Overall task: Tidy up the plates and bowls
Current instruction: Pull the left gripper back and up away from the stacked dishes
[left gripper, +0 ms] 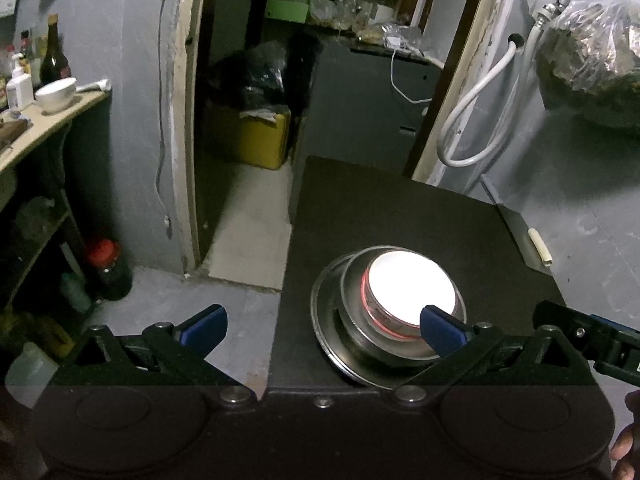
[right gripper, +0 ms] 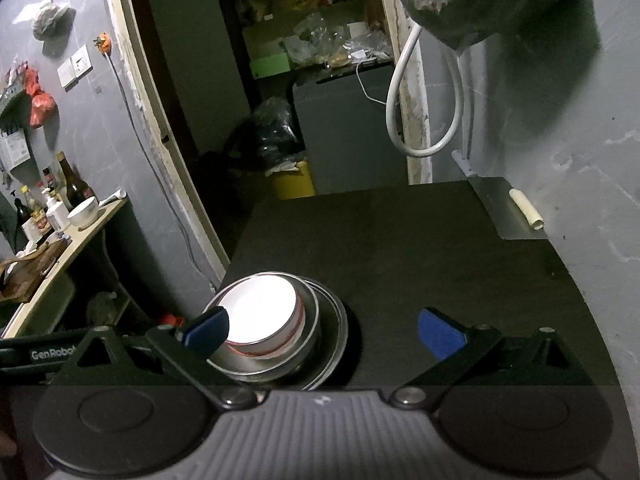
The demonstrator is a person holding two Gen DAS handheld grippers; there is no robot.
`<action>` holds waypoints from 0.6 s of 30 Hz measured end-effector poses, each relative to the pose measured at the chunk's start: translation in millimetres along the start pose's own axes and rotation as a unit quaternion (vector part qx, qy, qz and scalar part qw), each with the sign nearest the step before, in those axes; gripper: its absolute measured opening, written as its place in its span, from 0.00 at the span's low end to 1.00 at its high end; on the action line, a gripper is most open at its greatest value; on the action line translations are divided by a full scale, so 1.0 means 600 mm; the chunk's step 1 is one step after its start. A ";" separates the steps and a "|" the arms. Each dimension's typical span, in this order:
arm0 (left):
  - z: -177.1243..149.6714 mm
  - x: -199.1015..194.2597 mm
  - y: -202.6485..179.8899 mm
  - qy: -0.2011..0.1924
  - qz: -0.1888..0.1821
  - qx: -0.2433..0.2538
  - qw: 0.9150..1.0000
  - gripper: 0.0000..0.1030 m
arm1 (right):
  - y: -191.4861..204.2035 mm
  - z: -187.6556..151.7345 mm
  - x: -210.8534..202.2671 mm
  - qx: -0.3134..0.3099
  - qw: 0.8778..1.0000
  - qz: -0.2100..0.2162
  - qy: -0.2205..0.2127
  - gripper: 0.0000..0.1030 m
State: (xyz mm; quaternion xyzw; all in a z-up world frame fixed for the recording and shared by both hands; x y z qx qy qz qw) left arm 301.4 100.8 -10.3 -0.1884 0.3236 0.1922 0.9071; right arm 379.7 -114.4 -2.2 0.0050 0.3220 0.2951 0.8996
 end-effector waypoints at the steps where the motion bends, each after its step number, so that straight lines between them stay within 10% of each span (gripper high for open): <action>1: 0.000 -0.007 0.001 -0.006 0.001 0.002 1.000 0.99 | 0.002 -0.001 -0.003 0.001 1.000 -0.001 -0.002 1.00; 18: -0.020 -0.088 0.024 -0.065 0.011 0.026 0.998 0.99 | 0.016 -0.047 -0.065 0.022 0.999 -0.029 -0.037 1.00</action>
Point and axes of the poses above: each gripper's, at about its wrist camera, not at the fingertips, and x roughly the way its jaws point, y to its left, z to its top, the point moved 8 cm from there along x, roughly the way its jaws point, and after that the axes turned 2 degrees about z, right-handed, at the moved point
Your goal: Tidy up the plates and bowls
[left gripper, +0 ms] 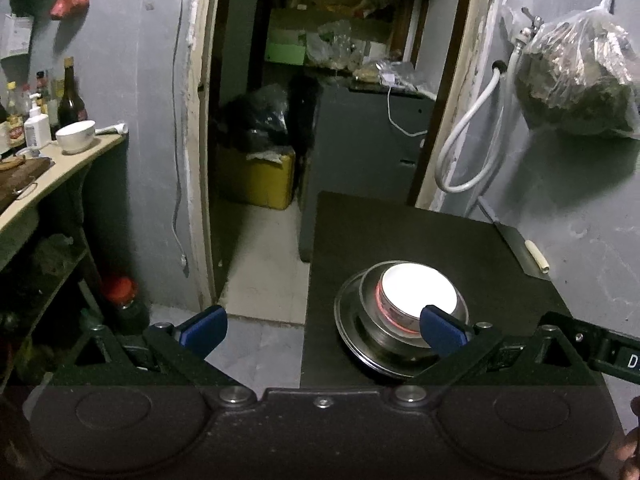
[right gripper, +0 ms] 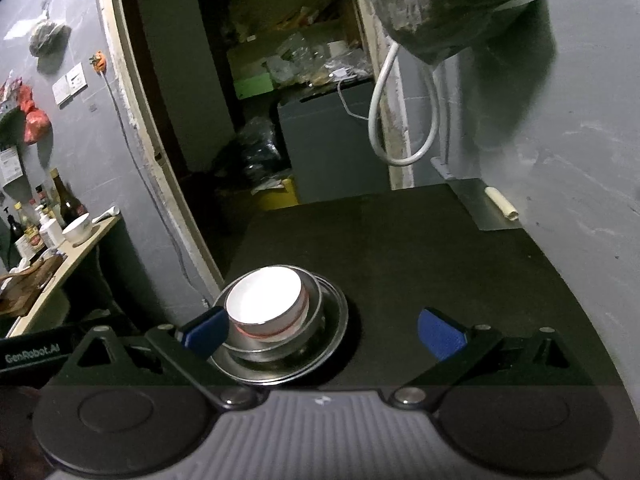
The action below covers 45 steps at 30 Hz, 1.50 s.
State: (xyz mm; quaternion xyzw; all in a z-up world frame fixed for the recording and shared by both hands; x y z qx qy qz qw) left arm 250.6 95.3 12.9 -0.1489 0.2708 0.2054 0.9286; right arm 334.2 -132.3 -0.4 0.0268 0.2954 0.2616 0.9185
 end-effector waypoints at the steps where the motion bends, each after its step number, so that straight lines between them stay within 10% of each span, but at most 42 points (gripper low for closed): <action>1: -0.003 -0.005 0.000 -0.001 -0.001 0.000 1.000 0.99 | 0.001 -0.004 -0.005 0.001 1.000 -0.003 -0.003 1.00; 45: -0.070 -0.152 0.021 -0.045 0.004 0.005 0.999 0.99 | 0.016 -0.064 -0.191 -0.014 0.997 -0.027 -0.069 1.00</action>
Point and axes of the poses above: each gripper's, at about its wrist camera, not at the fingertips, and x roughly the way its jaws point, y to its left, z to its top, the point moved 8 cm from there along x, roughly the way its jaws point, and after that the axes turned 2 degrees about z, right-handed, at the moved point
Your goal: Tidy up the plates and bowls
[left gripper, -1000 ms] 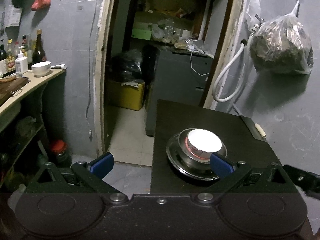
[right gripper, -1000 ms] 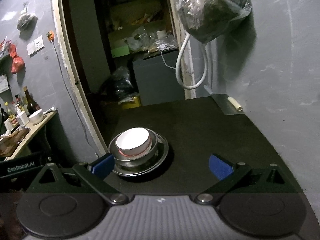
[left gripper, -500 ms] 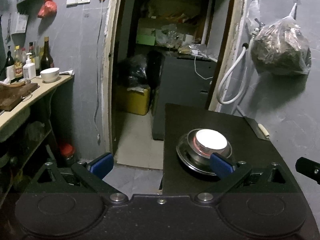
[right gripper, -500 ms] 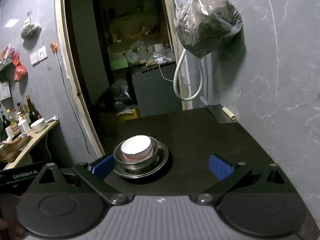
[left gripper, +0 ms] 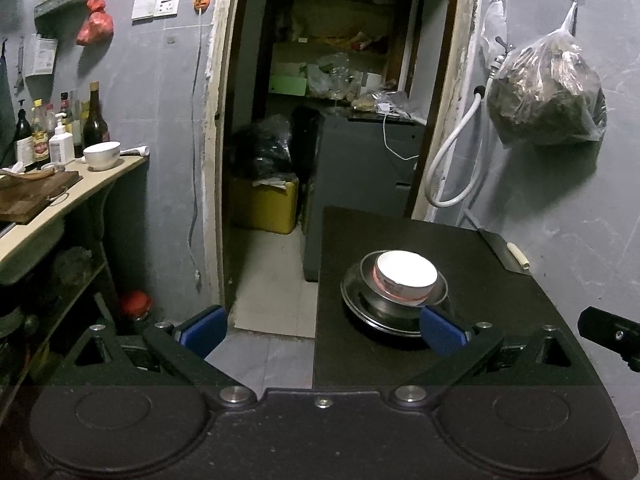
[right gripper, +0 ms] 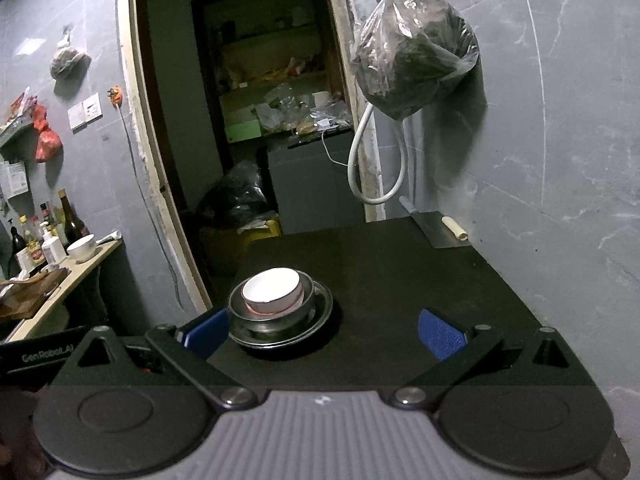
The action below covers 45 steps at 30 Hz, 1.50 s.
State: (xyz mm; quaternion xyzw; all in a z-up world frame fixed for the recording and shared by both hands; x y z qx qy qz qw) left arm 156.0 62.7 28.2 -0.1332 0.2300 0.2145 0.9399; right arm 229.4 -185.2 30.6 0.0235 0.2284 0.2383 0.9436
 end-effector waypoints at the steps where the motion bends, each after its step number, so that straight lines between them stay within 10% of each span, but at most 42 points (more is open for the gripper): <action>1: -0.001 -0.003 -0.002 0.001 0.002 -0.001 1.000 0.99 | -0.001 0.000 -0.001 0.000 1.000 0.001 0.003 1.00; 45: -0.073 -0.146 -0.014 -0.014 0.080 0.010 0.997 0.99 | -0.047 -0.063 -0.063 0.000 0.999 0.038 0.019 1.00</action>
Point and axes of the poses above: each gripper's, at about its wrist camera, not at the fingertips, and x roughly the way its jaws point, y to its left, z to its top, the point moved 8 cm from there along x, roughly the way its jaws point, and after that the axes turned 2 degrees about z, right-handed, at the moved point
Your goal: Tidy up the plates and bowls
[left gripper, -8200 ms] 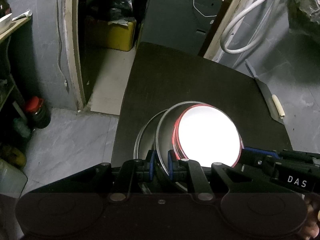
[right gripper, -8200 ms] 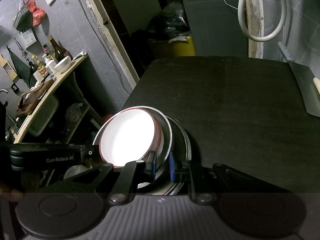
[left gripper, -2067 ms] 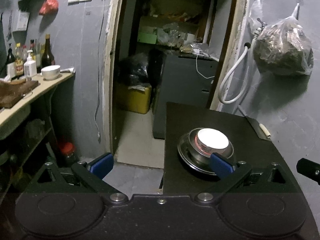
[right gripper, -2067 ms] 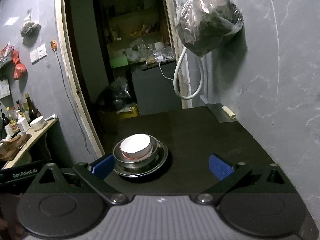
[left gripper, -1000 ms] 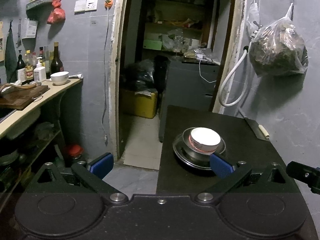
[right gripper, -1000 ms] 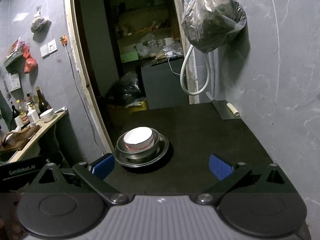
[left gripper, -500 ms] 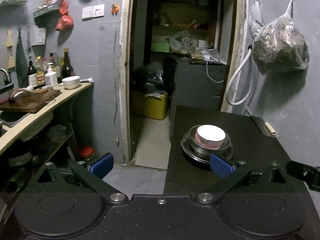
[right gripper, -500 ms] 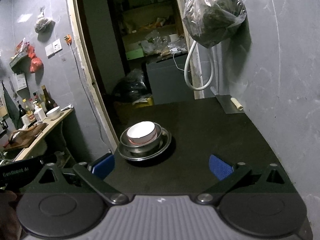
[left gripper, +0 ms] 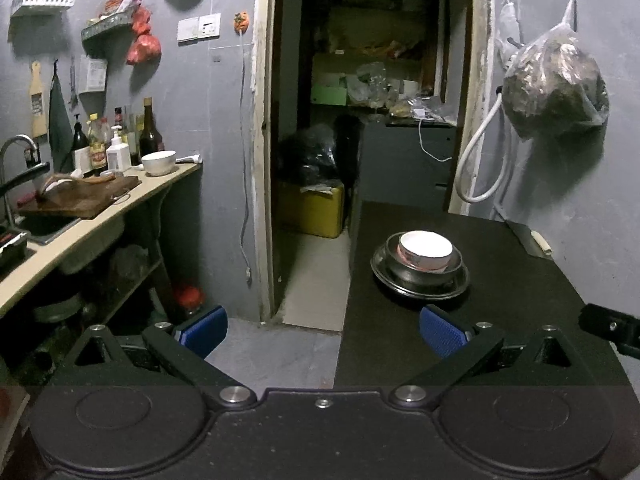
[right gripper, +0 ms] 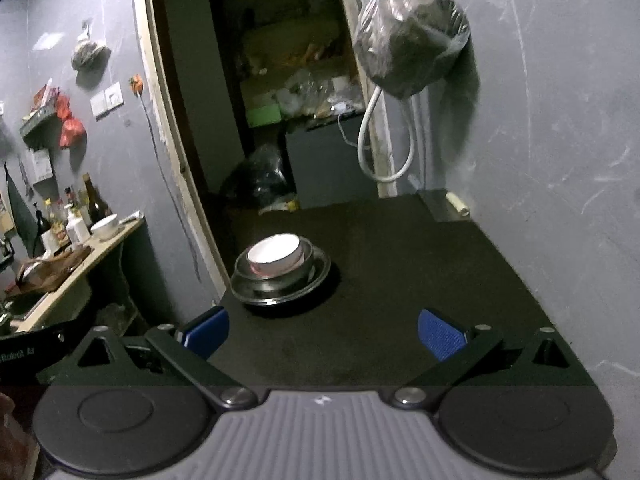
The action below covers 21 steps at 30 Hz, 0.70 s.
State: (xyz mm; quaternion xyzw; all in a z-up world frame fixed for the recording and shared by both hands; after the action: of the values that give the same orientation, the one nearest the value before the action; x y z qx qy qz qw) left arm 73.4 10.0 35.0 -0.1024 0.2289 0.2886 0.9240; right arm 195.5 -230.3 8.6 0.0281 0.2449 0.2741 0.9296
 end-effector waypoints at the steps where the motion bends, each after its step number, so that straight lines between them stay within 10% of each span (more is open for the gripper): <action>1: -0.002 0.000 0.001 0.004 0.000 0.000 1.000 0.99 | 0.002 -0.004 0.000 0.000 1.000 0.001 0.006 1.00; 21: 0.042 0.035 0.076 -0.027 -0.073 0.046 0.996 0.99 | 0.082 0.013 -0.001 0.020 0.996 -0.066 -0.050 1.00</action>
State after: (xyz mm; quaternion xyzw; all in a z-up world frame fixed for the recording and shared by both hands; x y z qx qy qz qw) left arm 71.4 65.1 44.4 -0.0681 0.2090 0.2122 0.9522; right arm 174.0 -188.2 24.8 0.0444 0.2045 0.2051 0.9561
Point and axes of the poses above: each gripper's, at about its wrist camera, not at the fingertips, and x roughly the way its jaws point, y to its left, z to its top, the point moved 8 cm from there along x, roughly the way its jaws point, and after that the axes turned 2 degrees about z, right-handed, at the moved point
